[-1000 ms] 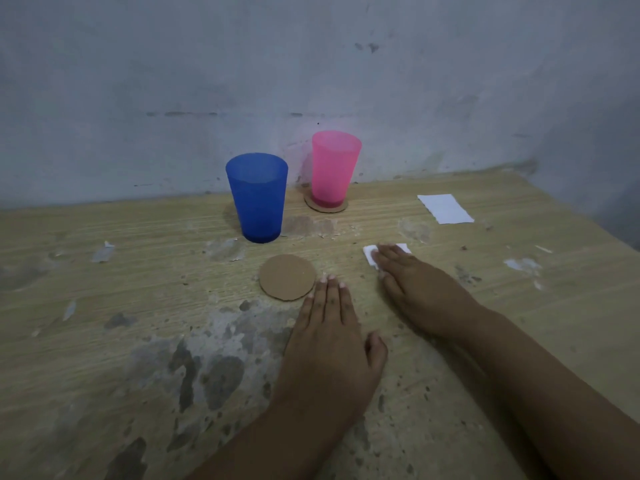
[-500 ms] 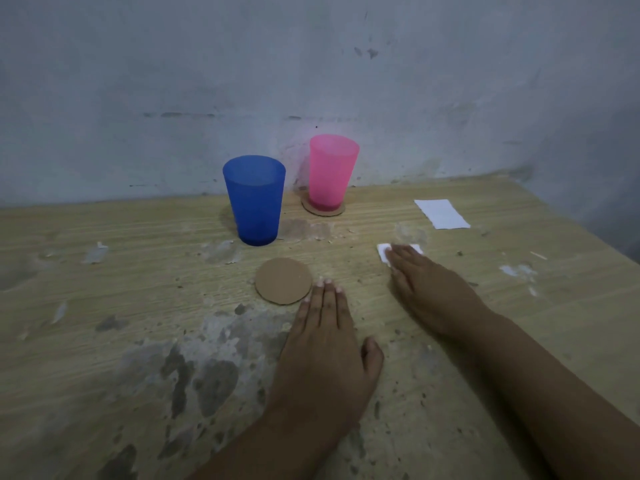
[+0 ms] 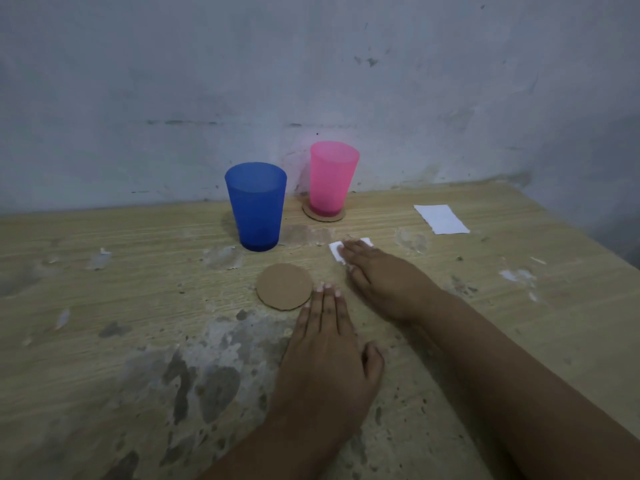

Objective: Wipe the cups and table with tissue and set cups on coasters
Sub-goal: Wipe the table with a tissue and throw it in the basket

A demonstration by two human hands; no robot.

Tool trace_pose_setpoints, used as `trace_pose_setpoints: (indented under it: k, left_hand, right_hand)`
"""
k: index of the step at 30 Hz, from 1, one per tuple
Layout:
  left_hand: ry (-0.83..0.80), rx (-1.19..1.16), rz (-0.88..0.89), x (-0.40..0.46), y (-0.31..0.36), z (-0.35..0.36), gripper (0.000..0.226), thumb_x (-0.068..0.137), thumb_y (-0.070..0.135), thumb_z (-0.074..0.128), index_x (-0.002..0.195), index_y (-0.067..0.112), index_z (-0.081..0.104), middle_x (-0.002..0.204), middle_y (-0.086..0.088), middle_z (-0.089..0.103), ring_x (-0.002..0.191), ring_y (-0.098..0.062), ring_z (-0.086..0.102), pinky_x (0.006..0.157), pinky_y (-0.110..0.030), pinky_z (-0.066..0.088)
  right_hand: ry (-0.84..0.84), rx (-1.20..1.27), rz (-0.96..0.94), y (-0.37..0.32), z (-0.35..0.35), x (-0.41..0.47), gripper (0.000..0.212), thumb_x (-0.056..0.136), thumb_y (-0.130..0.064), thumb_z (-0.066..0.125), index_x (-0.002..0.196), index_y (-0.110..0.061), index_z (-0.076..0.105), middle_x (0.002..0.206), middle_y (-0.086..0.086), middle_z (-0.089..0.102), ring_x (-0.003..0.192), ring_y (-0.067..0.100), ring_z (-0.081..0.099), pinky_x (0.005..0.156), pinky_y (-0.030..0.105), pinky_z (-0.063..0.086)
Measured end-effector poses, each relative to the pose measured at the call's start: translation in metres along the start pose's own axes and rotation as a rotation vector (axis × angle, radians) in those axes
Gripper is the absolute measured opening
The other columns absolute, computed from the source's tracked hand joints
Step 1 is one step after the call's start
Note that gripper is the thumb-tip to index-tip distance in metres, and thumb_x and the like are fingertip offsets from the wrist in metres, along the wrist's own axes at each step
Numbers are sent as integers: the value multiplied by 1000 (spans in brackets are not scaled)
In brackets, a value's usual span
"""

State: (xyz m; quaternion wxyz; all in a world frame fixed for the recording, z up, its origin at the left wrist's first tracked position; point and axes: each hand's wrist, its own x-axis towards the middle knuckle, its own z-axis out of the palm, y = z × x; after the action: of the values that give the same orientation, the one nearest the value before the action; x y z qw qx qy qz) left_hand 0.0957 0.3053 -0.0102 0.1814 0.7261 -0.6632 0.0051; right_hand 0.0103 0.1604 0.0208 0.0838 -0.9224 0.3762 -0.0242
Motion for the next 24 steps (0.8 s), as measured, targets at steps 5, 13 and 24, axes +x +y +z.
trace_pose_setpoints:
  k: [5, 13, 24]
  left_hand:
    - [-34, 6, -2, 2, -1, 0, 76, 83, 45, 22, 137, -5, 40, 145, -21, 39, 137, -29, 35, 112, -45, 20]
    - [-57, -30, 17, 4, -1, 1, 86, 74, 45, -9, 148, 2, 0, 158, -15, -2, 146, -21, -4, 111, -35, -17]
    - [22, -263, -15, 5, -2, -2, 60, 96, 31, 29, 149, 10, 10, 158, -7, 13, 146, -15, 9, 111, -29, -11]
  right_hand:
    - [103, -33, 149, 14, 3, -23, 48, 100, -26, 28, 147, -17, 26, 156, 1, 24, 144, 11, 18, 112, 26, 21]
    - [318, -98, 101, -23, 15, -53, 34, 87, -16, 58, 121, -16, 62, 128, 3, 62, 112, 18, 62, 79, 31, 54]
    - [520, 568, 179, -23, 5, -64, 18, 87, -20, 61, 96, -29, 74, 83, -16, 74, 72, 0, 67, 66, 21, 54]
